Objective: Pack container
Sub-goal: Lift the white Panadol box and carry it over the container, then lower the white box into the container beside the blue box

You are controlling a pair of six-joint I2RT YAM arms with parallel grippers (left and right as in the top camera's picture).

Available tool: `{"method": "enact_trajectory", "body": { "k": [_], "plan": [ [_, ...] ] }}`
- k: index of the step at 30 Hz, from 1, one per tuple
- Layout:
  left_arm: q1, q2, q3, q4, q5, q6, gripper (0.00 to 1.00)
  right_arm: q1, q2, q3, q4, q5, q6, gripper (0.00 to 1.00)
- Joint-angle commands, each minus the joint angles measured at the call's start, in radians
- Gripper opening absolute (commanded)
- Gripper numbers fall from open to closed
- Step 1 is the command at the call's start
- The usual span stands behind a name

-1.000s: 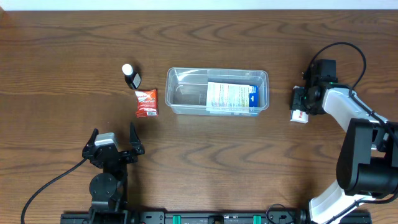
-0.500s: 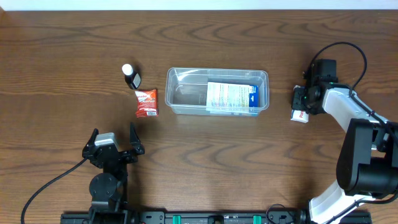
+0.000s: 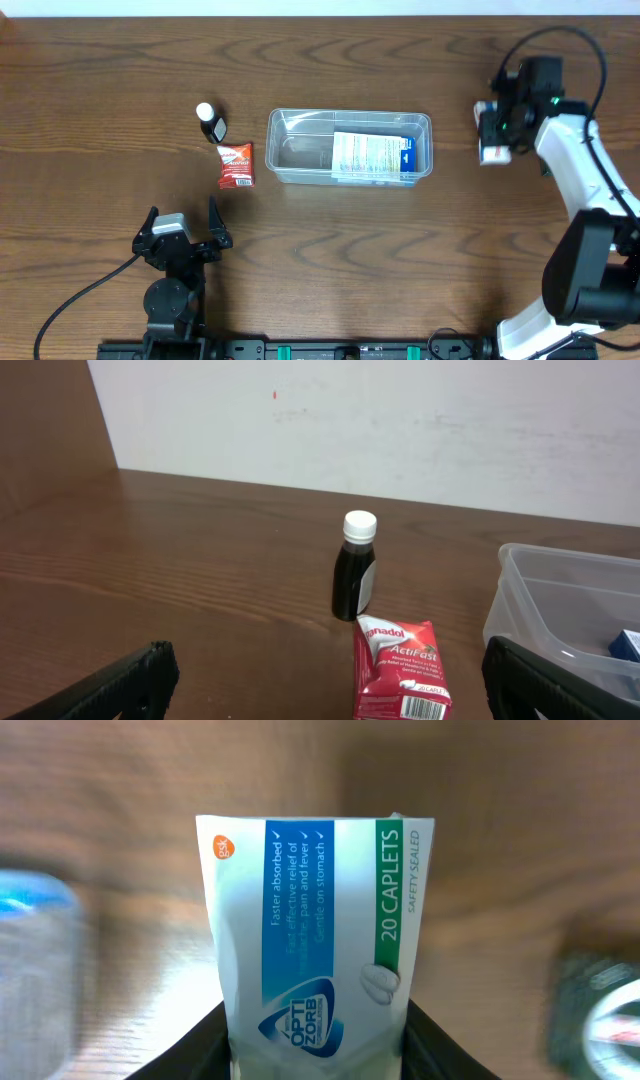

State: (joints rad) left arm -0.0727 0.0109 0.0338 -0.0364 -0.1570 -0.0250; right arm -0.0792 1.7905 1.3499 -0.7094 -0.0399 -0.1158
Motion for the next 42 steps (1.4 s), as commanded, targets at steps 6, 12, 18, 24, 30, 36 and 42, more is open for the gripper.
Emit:
{"method": "enact_trajectory", "body": {
  "k": [6,12,18,24,30,36,42],
  "plan": [
    [0.004,-0.007,-0.030,-0.018,0.000,0.010,0.98,0.158,-0.039,0.265,-0.153,-0.087,-0.311,0.46],
    [0.004,-0.007,-0.030,-0.018,0.000,0.010,0.98,0.313,-0.038,0.303,-0.163,-0.100,-0.474,0.43],
    [0.004,-0.007,-0.030,-0.018,0.000,0.010,0.98,0.446,-0.038,0.293,-0.163,-0.122,-0.602,0.43],
    [0.004,-0.007,-0.030,-0.018,0.000,0.010,0.98,0.521,-0.037,0.288,-0.162,-0.130,-0.742,0.43],
    [0.004,-0.007,-0.030,-0.018,0.000,0.010,0.98,0.525,-0.033,0.266,-0.162,-0.174,-0.818,0.45],
    [0.004,-0.007,-0.030,-0.018,0.000,0.010,0.98,0.521,0.005,0.244,-0.162,-0.174,-0.863,0.42],
    [0.004,-0.007,-0.030,-0.018,0.000,0.010,0.98,0.512,0.078,0.243,-0.157,-0.096,-0.915,0.34]
  ]
}}
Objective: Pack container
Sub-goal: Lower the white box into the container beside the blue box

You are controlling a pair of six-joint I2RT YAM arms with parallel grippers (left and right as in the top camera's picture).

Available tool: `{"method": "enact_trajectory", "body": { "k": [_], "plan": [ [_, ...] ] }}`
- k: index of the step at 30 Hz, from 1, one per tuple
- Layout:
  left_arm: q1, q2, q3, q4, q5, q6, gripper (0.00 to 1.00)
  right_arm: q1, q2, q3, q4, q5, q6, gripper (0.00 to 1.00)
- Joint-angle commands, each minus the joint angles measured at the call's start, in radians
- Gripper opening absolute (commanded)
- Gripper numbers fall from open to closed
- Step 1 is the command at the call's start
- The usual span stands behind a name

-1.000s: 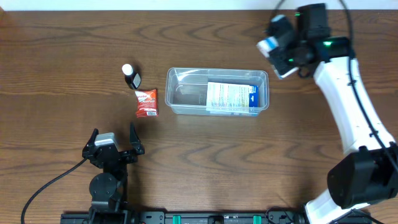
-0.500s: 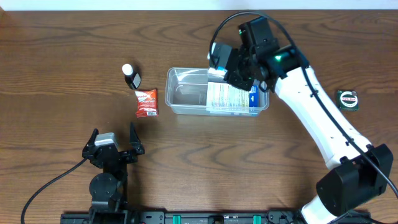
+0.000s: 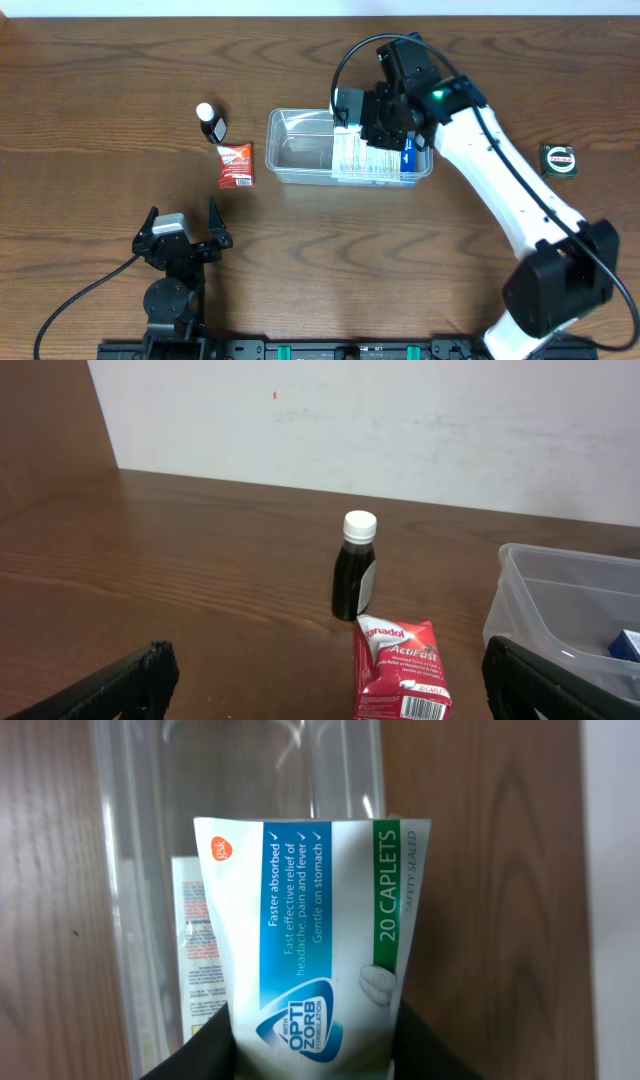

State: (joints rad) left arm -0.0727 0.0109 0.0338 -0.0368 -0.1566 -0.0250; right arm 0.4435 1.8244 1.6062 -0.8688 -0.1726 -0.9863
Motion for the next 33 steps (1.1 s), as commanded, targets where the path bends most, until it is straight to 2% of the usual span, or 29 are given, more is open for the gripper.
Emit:
{"method": "enact_trajectory", "body": {
  "k": [1,4,9,33],
  "plan": [
    [0.004,-0.007,-0.030,-0.018,-0.001,0.010,0.98,-0.014,0.054,-0.013,0.002,0.038,-0.044,0.34],
    [0.004,-0.007,-0.030,-0.018,-0.001,0.010,0.98,-0.024,0.076,-0.013,-0.002,0.035,-0.039,0.34],
    [0.004,-0.007,-0.030,-0.018,-0.001,0.010,0.98,-0.042,0.095,-0.018,-0.011,0.038,-0.015,0.44],
    [0.004,-0.007,-0.030,-0.018,-0.001,0.010,0.98,-0.100,0.209,-0.031,-0.013,0.041,-0.013,0.44]
  ]
}}
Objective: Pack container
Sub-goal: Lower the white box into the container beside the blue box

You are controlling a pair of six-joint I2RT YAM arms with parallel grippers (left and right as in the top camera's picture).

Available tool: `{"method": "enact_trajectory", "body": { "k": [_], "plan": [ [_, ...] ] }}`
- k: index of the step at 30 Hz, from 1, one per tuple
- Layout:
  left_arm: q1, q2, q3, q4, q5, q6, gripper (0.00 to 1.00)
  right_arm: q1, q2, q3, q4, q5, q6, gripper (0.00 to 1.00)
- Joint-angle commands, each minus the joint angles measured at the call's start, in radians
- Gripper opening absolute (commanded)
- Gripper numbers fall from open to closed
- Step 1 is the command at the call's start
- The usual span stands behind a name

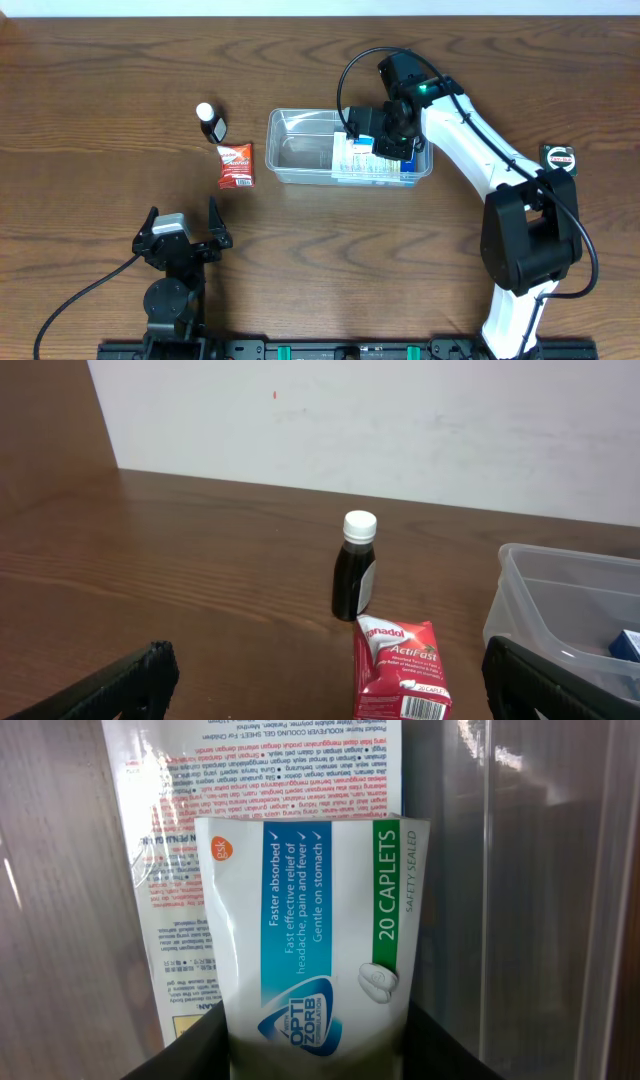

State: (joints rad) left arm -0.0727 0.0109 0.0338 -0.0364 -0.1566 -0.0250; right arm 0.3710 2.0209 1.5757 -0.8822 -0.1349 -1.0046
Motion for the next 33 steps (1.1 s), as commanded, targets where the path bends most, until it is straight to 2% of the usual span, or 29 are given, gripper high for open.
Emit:
{"method": "enact_trajectory", "body": {
  "k": [1,33],
  "plan": [
    [0.004,-0.007,-0.030,-0.018,-0.001,0.010,0.98,-0.031,0.013,-0.001,0.000,0.003,0.005,0.44],
    [0.004,-0.007,-0.030,-0.018,-0.001,0.010,0.98,-0.043,0.032,0.008,0.025,0.004,0.024,0.49]
  ]
}}
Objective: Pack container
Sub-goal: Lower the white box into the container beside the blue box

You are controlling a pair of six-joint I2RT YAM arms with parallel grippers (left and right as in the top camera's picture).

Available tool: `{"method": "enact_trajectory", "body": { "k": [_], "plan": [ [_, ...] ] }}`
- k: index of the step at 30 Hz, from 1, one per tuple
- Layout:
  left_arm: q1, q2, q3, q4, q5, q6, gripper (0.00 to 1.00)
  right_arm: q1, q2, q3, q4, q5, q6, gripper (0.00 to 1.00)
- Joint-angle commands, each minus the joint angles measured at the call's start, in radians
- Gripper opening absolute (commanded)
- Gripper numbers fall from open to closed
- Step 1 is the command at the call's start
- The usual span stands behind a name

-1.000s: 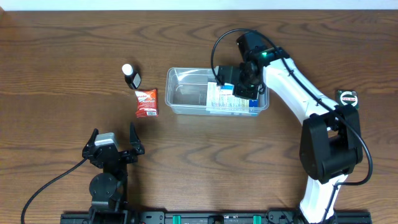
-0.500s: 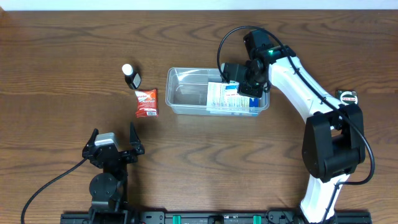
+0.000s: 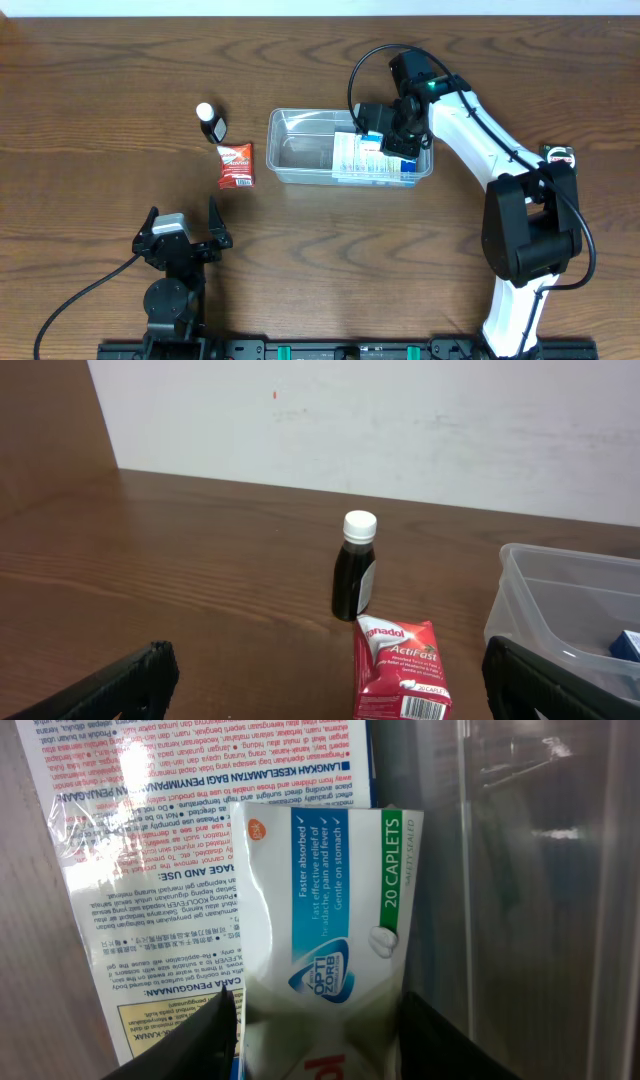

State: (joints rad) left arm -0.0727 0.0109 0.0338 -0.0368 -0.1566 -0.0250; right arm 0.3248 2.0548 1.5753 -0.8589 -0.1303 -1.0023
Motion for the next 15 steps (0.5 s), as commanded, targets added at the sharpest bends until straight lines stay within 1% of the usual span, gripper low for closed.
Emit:
{"method": "enact_trajectory", "body": {
  "k": [1,4,9,11,14,15],
  "plan": [
    [0.004,-0.007,-0.030,-0.018,-0.001,0.010,0.98,0.006,-0.005,0.014,0.002,-0.001,0.035,0.49],
    [0.004,-0.007,-0.030,-0.018,-0.001,0.010,0.98,0.017,-0.029,0.036,0.002,0.004,0.090,0.50],
    [0.004,-0.007,-0.030,-0.018,-0.001,0.010,0.98,0.022,-0.084,0.043,0.003,0.032,0.126,0.53],
    [0.004,-0.007,-0.030,-0.018,-0.001,0.010,0.98,0.024,-0.114,0.043,0.002,0.032,0.162,0.54],
    [0.004,-0.007,-0.030,-0.018,-0.001,0.010,0.98,0.024,-0.169,0.043,0.003,0.033,0.259,0.54],
    [0.004,-0.007,-0.030,-0.018,-0.001,0.010,0.98,0.024,-0.192,0.043,0.002,0.033,0.316,0.53]
  ]
}}
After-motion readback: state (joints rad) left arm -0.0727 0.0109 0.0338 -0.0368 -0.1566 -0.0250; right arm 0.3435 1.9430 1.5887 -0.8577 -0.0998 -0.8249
